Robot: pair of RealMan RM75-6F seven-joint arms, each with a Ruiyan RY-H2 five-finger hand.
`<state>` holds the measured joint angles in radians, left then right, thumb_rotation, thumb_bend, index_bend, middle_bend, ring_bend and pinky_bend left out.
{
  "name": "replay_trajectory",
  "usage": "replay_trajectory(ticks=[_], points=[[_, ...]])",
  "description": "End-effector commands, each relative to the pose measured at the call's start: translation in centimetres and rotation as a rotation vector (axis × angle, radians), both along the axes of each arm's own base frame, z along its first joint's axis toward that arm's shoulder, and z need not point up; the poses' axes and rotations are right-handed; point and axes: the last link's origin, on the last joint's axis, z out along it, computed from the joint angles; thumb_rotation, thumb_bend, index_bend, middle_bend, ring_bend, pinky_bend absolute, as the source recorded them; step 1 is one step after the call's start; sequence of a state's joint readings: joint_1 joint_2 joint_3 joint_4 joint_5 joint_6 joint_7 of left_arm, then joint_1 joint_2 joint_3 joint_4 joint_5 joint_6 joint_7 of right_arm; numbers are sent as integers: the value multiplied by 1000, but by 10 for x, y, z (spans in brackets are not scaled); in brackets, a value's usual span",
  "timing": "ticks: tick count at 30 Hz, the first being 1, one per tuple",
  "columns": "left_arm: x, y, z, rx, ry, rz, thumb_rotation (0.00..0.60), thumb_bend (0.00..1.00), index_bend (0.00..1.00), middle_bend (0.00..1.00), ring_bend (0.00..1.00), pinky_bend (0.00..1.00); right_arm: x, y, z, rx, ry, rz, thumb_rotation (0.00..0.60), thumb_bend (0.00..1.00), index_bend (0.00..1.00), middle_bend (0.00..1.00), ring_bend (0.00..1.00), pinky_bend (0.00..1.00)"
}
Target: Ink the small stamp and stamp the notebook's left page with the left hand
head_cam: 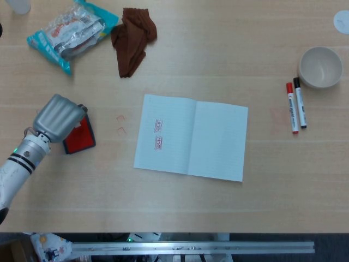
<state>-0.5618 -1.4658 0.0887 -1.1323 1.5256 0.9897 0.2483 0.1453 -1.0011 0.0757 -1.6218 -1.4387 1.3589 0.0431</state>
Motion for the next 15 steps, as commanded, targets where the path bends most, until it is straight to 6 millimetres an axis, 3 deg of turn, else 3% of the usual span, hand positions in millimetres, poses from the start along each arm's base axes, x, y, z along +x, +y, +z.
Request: replay_trajectory(ticks=[1, 15], points=[[-1, 0, -2, -4, 0, 3, 600, 334, 558, 1000, 1000, 1000, 0, 0, 0, 0, 1, -2, 600, 223, 341, 473, 496, 538], [-1, 1, -7, -13, 1, 4, 600, 334, 559, 1000, 1000, 1000, -1, 2, 1, -4, 2, -8, 600, 222, 341, 473, 497, 538]])
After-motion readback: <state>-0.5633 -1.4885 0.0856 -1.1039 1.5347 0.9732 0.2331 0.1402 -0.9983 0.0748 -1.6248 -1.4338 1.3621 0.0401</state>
